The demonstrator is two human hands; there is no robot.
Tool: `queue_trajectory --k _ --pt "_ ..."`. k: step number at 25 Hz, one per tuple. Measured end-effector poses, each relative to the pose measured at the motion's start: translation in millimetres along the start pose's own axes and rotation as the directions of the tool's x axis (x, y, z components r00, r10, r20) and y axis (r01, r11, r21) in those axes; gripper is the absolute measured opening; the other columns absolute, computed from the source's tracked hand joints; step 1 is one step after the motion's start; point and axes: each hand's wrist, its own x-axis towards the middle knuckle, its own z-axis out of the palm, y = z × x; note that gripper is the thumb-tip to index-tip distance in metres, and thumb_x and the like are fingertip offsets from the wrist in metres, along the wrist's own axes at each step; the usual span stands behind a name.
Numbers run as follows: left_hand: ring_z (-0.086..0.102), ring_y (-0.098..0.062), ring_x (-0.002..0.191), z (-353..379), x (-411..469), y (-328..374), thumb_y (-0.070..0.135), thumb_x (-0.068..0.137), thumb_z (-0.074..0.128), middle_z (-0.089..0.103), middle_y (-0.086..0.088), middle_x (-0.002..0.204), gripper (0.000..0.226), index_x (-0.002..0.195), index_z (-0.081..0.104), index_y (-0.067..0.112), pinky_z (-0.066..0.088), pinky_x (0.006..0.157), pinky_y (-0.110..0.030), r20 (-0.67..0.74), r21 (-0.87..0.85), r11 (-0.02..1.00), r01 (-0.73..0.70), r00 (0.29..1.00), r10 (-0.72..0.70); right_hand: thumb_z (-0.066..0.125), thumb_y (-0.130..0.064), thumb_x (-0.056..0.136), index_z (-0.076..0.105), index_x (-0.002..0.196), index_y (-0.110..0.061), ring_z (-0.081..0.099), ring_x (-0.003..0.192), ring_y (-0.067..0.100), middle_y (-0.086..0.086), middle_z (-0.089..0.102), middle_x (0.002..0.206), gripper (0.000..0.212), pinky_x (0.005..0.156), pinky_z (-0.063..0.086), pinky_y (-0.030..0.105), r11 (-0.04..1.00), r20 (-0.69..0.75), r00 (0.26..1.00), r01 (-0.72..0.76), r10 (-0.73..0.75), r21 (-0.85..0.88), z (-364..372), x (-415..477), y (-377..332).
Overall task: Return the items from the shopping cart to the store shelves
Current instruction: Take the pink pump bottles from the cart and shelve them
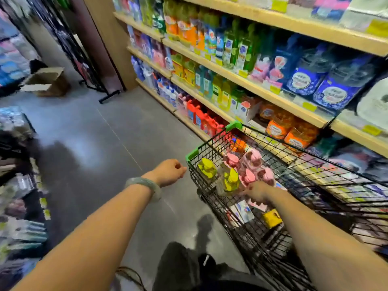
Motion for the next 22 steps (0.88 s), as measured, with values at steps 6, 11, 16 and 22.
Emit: queue_trajectory --k 6,11,16,22 --pt "0.058 -0.031 0.106 -31 115 43 0.029 0.098 0.045 0.064 -0.016 0.114 0.031 0.108 0.061 0.005 0.044 0.088 -0.032 0.267 0.331 0.901 -0.28 0.944 0.195 0.04 -0.029 0.1 0.052 0.127 -0.012 0.054 0.107 0.025 0.018 0.051 0.137 0.034 0.082 0.04 0.028 0.975 -0.068 0.98 -0.176 0.187 0.137 -19 21 -13" --pt "0.057 -0.032 0.109 -43 198 75 0.029 0.097 0.046 0.063 -0.018 0.118 0.031 0.112 0.058 0.004 0.044 0.09 -0.034 0.492 0.452 0.731 -0.512 0.826 0.275 0.034 -0.035 0.102 0.049 0.133 -0.004 0.05 0.123 0.029 0.015 0.048 0.142 0.046 0.092 0.041 0.028 0.903 -0.06 0.932 -0.328 0.357 0.278 -5 59 -17" --pt "0.057 -0.031 0.107 -18 250 93 0.024 0.095 0.05 0.063 -0.017 0.116 0.022 0.107 0.058 0.007 0.042 0.084 -0.029 0.591 0.421 0.691 -0.588 0.756 0.283 0.034 -0.031 0.102 0.052 0.094 -0.015 0.05 0.102 0.028 0.019 0.057 0.122 0.026 0.066 0.034 0.026 0.792 -0.015 0.888 -0.403 0.461 0.459 20 72 -23" --pt "0.055 -0.029 0.114 51 280 96 0.035 0.092 0.055 0.056 -0.014 0.126 0.045 0.127 0.05 0.007 0.043 0.088 -0.031 0.695 0.386 0.644 -0.661 0.667 0.268 0.04 -0.033 0.099 0.047 0.127 -0.009 0.051 0.11 0.031 0.02 0.05 0.136 0.037 0.082 0.041 0.032 0.615 0.023 0.819 -0.449 0.573 0.648 33 101 7"
